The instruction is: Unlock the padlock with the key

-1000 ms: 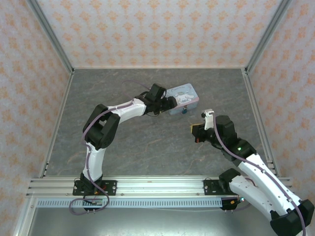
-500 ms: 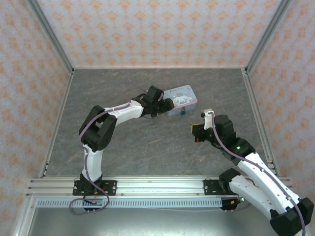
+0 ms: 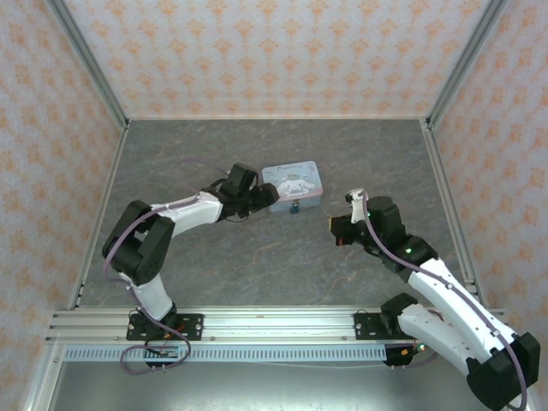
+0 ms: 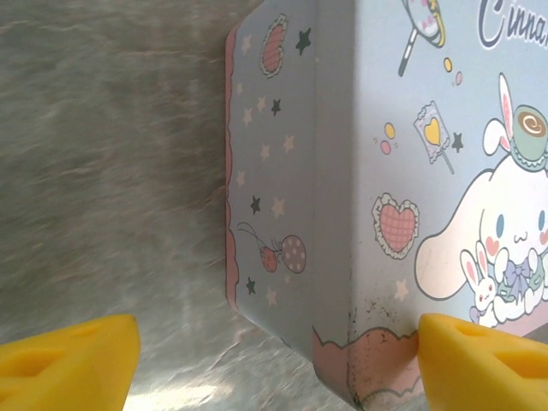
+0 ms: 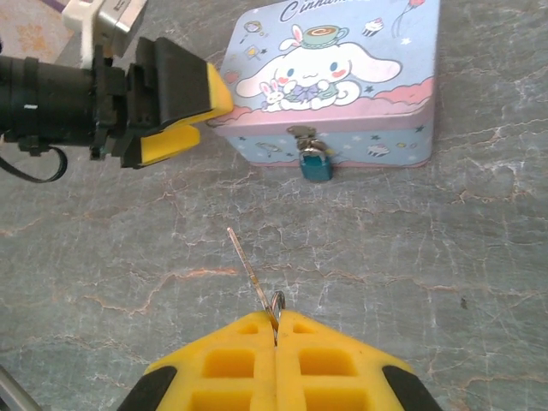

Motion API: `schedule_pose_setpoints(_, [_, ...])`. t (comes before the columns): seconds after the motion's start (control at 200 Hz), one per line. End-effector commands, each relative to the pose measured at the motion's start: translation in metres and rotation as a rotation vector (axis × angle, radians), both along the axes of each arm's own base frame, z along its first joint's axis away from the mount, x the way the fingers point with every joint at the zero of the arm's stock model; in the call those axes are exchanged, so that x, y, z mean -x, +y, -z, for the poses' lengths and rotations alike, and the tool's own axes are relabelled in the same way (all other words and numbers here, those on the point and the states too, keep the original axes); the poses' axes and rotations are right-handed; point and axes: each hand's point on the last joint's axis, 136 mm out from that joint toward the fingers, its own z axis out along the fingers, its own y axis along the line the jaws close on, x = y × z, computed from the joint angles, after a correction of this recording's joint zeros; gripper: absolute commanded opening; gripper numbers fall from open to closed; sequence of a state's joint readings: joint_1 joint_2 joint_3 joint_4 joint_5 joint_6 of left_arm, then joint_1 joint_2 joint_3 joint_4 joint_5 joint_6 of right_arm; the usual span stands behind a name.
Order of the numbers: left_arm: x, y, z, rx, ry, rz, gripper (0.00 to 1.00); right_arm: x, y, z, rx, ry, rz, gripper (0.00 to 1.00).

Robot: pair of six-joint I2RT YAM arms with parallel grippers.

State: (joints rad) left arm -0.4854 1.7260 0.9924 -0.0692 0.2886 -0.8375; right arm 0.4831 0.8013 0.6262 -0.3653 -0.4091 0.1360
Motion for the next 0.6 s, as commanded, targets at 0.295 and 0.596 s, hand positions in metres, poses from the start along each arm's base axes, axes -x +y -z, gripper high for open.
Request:
schedule_pose_setpoints(0.295, [0.085,0.106,0.055,-0.221,0.211,-0.120,0.85,-0.013,0.030,-0.003,-0.123,0.021,-0.079,0.00])
schedule_pose_setpoints(0.596, [0.054,0.134,0.031,-0.162,0.133,-0.146,0.86,-0.038,0.068,-0.005,-0.290,0.089,-0.132,0.00])
